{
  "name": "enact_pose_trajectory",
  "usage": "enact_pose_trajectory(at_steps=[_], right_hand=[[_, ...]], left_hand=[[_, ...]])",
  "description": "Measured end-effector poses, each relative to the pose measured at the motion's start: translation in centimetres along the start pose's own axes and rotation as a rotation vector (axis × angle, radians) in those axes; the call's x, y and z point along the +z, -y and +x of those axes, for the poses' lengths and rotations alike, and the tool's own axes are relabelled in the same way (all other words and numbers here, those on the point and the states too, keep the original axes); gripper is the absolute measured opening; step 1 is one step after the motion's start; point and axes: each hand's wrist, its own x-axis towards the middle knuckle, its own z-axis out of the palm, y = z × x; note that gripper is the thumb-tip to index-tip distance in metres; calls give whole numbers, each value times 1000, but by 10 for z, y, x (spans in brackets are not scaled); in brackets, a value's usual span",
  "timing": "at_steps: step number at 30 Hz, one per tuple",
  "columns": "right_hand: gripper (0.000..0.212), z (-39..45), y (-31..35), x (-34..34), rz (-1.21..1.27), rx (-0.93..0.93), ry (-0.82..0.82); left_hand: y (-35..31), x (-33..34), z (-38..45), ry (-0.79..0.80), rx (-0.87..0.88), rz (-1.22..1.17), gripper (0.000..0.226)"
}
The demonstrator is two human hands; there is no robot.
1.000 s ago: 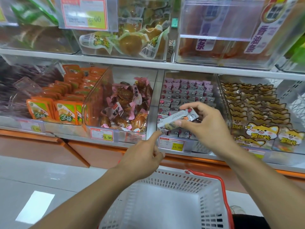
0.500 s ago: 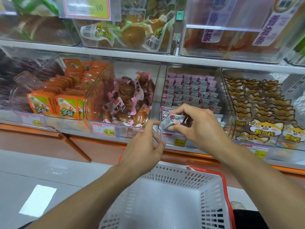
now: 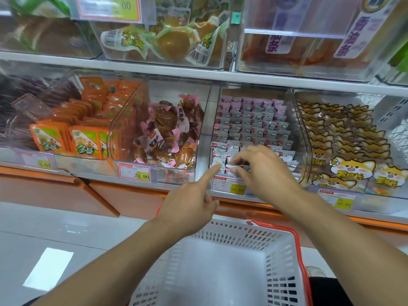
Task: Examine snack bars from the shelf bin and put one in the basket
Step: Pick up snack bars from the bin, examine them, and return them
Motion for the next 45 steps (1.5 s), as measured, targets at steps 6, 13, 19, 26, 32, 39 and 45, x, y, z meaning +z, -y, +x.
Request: enact_pose_trajectory(at_steps=[6, 13, 19, 26, 32, 39, 45], right_hand=[[7, -2, 6, -9, 413, 14, -413], [4, -11, 2, -24, 868, 246, -536], [14, -23, 14, -25, 1346, 497, -315], [17, -76, 18, -11, 1487, 635, -286], [15, -79, 12, -16, 1655, 677, -178], [61, -82, 13, -20, 1065, 246, 22], [34, -76, 16, -16, 975, 225, -96]], left_hand=[[1, 0, 3, 9, 10, -29, 85], [-5, -3, 1, -206, -8, -490, 50], [-18, -17, 0, -321, -101, -966, 16], [-11, -21, -19, -249, -157, -892, 20], [-8, -19, -27, -182, -172, -984, 24], [1, -24, -26, -85, -247, -1237, 21], [6, -24, -23, -5, -329, -1395, 24]])
